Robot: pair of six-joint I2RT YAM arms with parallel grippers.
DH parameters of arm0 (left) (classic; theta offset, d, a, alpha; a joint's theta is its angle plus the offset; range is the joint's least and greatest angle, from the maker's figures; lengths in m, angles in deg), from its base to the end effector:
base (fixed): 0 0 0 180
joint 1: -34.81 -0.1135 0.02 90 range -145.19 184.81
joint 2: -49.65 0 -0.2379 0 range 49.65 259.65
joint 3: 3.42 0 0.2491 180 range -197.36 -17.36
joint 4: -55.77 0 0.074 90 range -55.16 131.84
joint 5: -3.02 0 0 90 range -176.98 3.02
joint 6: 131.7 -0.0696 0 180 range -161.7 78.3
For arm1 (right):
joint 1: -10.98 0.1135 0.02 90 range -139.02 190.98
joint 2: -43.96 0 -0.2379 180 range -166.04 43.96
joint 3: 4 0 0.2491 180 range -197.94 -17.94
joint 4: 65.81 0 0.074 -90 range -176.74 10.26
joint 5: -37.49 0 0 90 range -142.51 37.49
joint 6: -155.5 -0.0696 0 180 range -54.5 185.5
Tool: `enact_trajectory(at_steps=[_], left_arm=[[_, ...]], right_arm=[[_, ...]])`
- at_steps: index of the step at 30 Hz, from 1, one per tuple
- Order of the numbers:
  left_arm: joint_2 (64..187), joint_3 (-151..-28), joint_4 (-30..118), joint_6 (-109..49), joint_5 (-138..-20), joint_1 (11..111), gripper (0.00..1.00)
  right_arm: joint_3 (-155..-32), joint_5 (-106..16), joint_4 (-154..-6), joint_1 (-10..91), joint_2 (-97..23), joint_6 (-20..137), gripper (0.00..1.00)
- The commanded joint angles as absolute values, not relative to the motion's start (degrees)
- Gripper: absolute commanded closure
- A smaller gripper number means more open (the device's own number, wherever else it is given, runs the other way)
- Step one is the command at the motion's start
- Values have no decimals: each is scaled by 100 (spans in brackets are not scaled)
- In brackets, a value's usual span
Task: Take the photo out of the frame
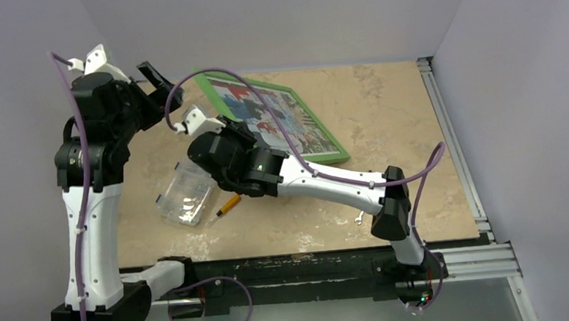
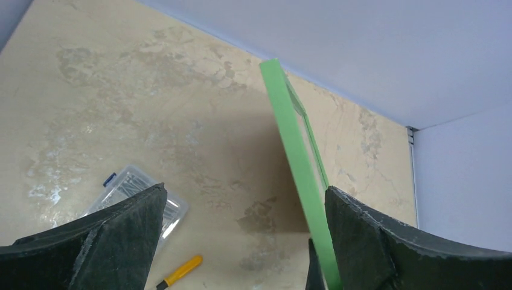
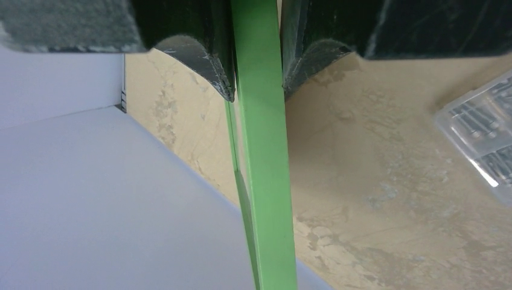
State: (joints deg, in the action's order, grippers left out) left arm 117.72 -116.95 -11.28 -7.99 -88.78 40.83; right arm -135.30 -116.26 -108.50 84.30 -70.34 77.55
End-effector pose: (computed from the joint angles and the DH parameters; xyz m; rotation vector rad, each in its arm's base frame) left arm 0.2383 -0.0229 0.4589 -0.4922 1.9092 -0.4262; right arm 0.1891 0.4137 0.3577 -0.6466 1.6556 -0.3554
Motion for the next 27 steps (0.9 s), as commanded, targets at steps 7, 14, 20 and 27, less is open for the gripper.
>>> enact_trajectory(at_steps=[7, 14, 20, 27], left_arm=[[10729, -11021, -1025, -1115, -8995, 3987, 1], [10577, -10025, -817, -1180, -8321, 3982, 4], [10527, -9501, -630, -1005, -7756, 3982, 7], [10548, -9244, -605, -987, -7666, 3987, 7]], right_arm=[[-15521, -9997, -11646, 7109, -6757, 6986, 100], [-16091, -8168, -12100, 6249, -6575, 5999, 100], [-15773, -7042, -11963, 5172, -6232, 5148, 100], [-16108, -5309, -12250, 3605, -6528, 4229, 100]])
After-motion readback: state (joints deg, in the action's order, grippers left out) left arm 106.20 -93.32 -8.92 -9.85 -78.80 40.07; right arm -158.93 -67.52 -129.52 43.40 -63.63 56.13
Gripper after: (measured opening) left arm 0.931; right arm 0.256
